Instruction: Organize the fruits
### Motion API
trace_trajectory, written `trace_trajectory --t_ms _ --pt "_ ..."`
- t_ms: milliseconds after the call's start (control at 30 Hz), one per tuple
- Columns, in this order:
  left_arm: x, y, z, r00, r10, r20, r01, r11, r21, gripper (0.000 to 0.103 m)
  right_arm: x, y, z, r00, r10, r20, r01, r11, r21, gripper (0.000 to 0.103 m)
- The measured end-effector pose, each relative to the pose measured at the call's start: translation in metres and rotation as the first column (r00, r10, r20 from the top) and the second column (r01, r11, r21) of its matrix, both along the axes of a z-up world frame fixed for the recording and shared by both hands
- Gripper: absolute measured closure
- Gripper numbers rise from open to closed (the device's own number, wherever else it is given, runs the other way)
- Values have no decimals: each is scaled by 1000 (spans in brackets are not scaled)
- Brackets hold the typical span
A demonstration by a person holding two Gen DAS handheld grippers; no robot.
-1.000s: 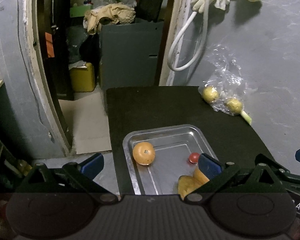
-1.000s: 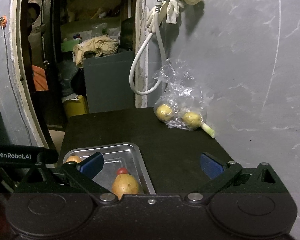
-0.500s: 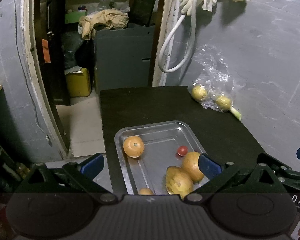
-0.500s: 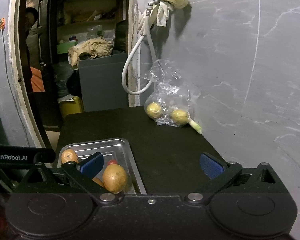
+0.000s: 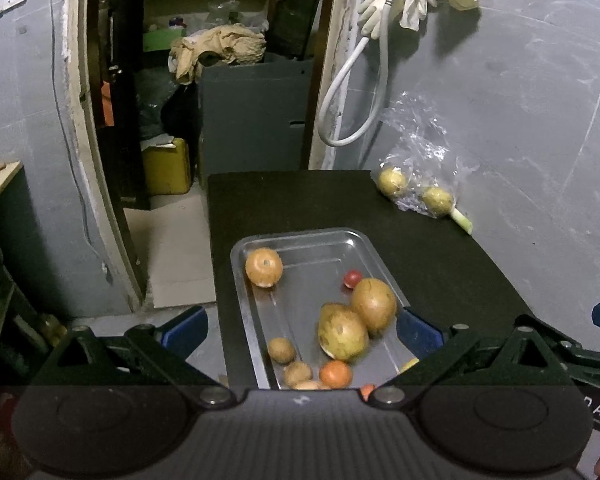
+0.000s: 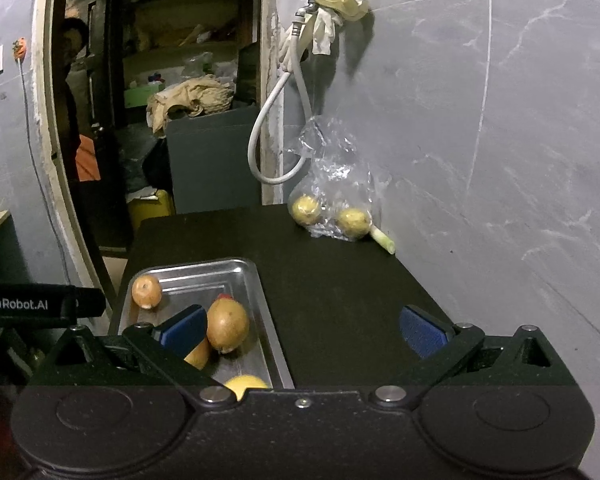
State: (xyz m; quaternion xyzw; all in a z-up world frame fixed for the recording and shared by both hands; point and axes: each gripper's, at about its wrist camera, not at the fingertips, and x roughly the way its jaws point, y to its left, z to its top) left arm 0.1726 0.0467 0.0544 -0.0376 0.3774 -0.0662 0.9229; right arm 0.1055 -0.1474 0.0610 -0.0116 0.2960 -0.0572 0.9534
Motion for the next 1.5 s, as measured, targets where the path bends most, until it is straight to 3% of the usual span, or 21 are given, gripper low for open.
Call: trace_trajectory --t_ms 967,1333,1500 --pt "-62 12 -7 1000 13 -8 -13 1000 -3 1 -58 17 2 999 43 0 -43 999 -18 1" --pt "-82 14 -8 1000 -8 7 8 1000 6 1 -77 16 -1 999 9 38 -9 1000 8 1" --pt "-80 13 -7 997 -63 32 62 998 30 1 -78 17 -3 997 -5 71 5 1000 -11 1"
